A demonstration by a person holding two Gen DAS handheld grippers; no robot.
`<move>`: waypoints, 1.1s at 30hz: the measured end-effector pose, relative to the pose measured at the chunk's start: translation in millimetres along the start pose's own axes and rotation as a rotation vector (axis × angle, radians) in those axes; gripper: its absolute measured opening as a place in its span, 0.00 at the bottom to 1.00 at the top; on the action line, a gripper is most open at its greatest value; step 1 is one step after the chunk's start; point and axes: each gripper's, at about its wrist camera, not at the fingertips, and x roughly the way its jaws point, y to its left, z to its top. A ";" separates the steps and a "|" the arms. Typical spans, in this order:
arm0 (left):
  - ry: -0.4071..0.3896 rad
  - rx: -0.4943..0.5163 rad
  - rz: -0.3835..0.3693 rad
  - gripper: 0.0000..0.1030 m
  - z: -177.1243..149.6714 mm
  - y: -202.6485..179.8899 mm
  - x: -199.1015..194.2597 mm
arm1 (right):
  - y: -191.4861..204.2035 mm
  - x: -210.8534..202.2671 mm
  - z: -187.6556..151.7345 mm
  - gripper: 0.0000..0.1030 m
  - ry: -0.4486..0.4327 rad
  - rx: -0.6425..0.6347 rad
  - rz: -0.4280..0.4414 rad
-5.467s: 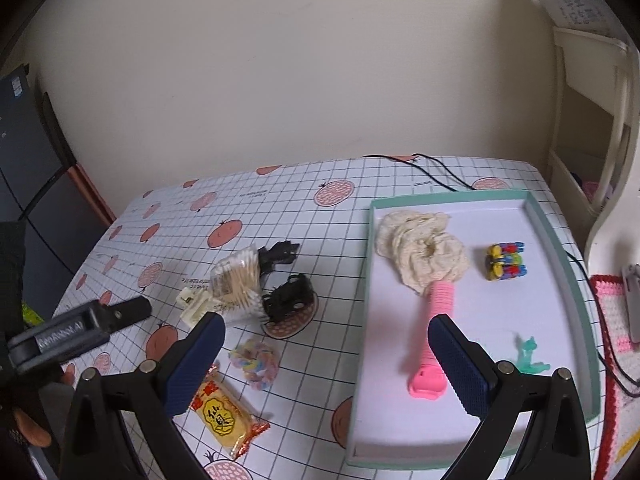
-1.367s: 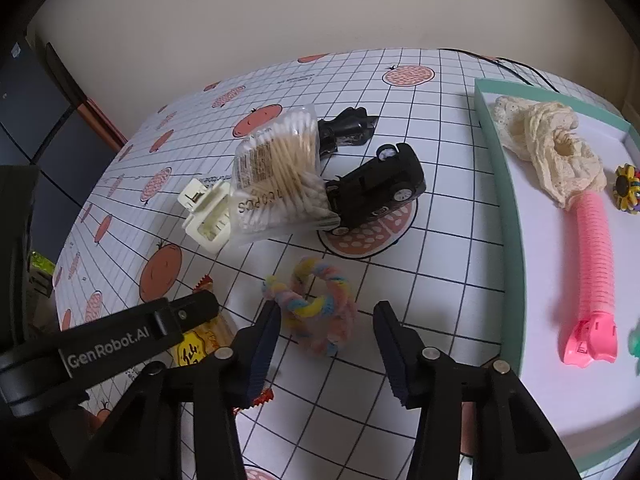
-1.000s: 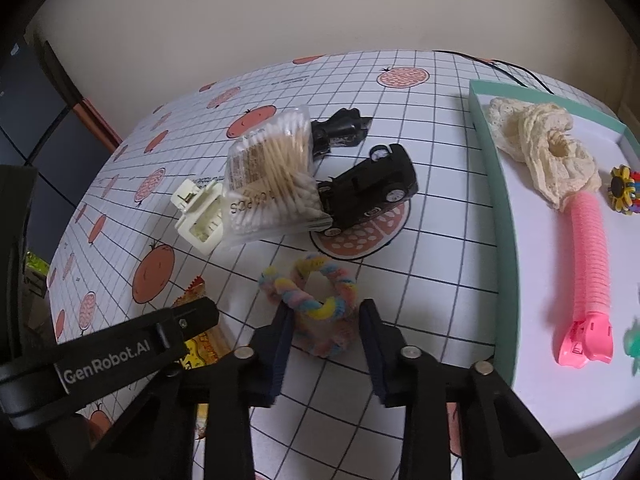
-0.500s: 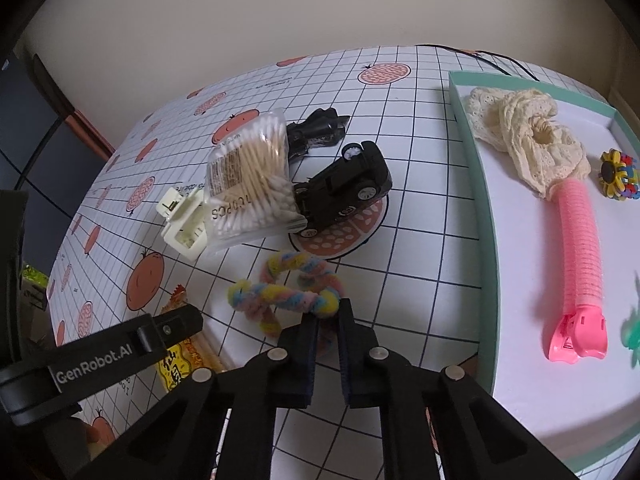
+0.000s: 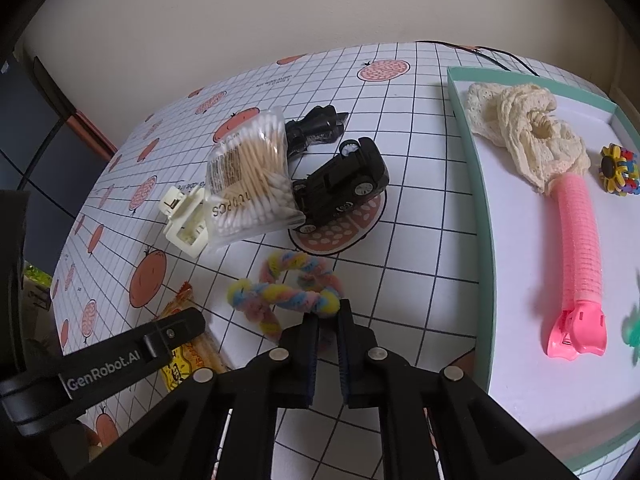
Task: Organize objects
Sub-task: 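Close the right gripper on the rope toy while the left gripper closes on the snack packet, then lift and carry the snack packet with the left gripper while the right carries the rope toy into the tray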
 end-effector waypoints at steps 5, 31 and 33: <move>0.004 0.002 -0.019 0.36 0.3 -0.4 -1.1 | -4.2 -2.5 -0.2 0.09 0.000 0.008 -0.001; -0.066 -0.003 -0.086 0.36 11.3 -6.8 -15.5 | -14.3 -52.4 2.3 0.08 -0.097 0.011 0.036; -0.085 0.013 -0.084 0.36 12.4 -10.7 -18.3 | -17.9 -57.8 3.6 0.08 -0.111 0.017 0.040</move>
